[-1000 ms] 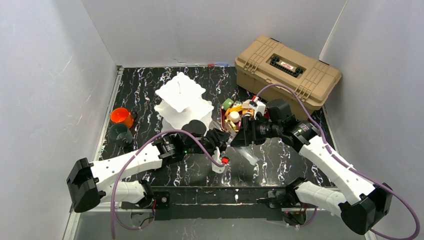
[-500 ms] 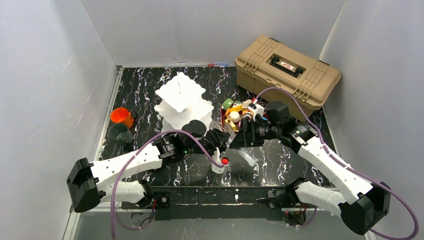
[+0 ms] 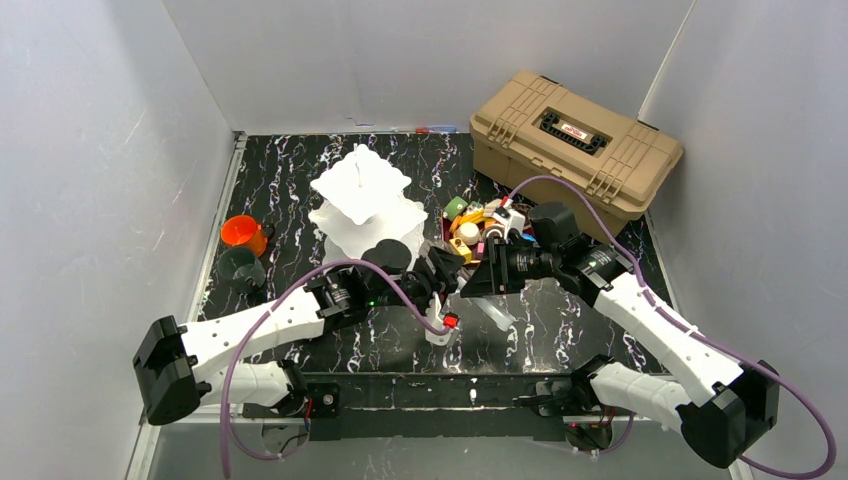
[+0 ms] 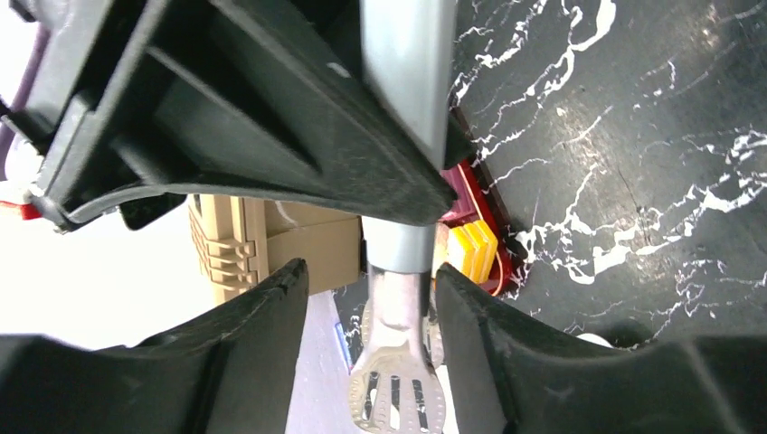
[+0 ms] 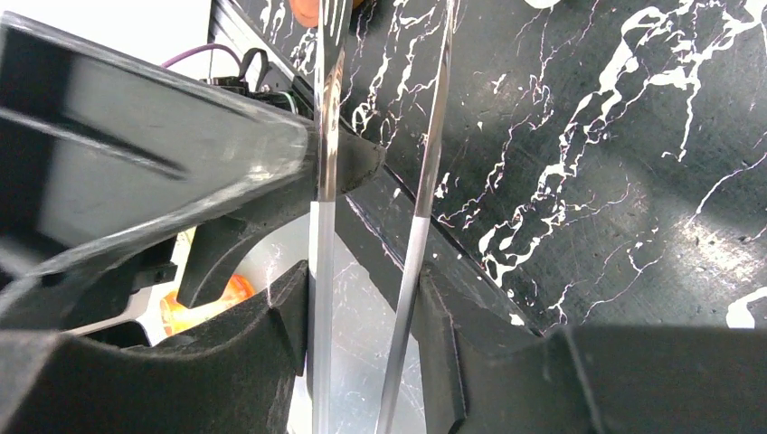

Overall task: Serve the afternoon tea
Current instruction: Adjust the clamp.

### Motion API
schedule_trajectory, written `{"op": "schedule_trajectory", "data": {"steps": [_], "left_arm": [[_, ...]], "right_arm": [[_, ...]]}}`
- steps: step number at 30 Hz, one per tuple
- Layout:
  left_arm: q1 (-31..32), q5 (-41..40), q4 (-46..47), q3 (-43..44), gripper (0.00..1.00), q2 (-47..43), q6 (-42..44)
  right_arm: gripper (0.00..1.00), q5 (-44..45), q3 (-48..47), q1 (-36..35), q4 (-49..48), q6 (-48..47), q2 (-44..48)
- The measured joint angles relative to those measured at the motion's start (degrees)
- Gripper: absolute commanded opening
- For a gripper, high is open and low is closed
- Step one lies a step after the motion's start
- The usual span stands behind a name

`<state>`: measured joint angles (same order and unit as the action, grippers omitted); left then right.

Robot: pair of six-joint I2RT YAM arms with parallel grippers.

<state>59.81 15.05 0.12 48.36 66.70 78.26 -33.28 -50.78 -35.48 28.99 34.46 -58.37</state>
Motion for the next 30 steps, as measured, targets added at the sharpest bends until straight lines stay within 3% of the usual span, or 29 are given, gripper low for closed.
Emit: {"op": "schedule_trajectory", "data": {"steps": [4, 14, 22, 30], "left_arm": [[0.0, -0.1, 2.0, 0.0, 0.74, -0.3, 0.0], [-0.1, -1.8, 0.3, -0.2, 0.78, -4.3, -2.4], [-1.9, -2.3, -12.3, 1.1, 0.83, -14.3, -9.1], [-2.3, -3.8, -21.1, 2.9, 0.83, -18.2, -15.1]], "right_arm": [[0.44, 0.5, 0.0, -0.2, 0.7, -0.1, 0.0], [0.49, 6.9, -2.6, -0.2, 7.1, -5.7, -2.9], [0.51, 12.9, -4.5, -0.2, 11.6, -10.1, -7.9], [0.54, 18.3, -8.3, -0.2, 13.8, -13.9, -11.1]]}}
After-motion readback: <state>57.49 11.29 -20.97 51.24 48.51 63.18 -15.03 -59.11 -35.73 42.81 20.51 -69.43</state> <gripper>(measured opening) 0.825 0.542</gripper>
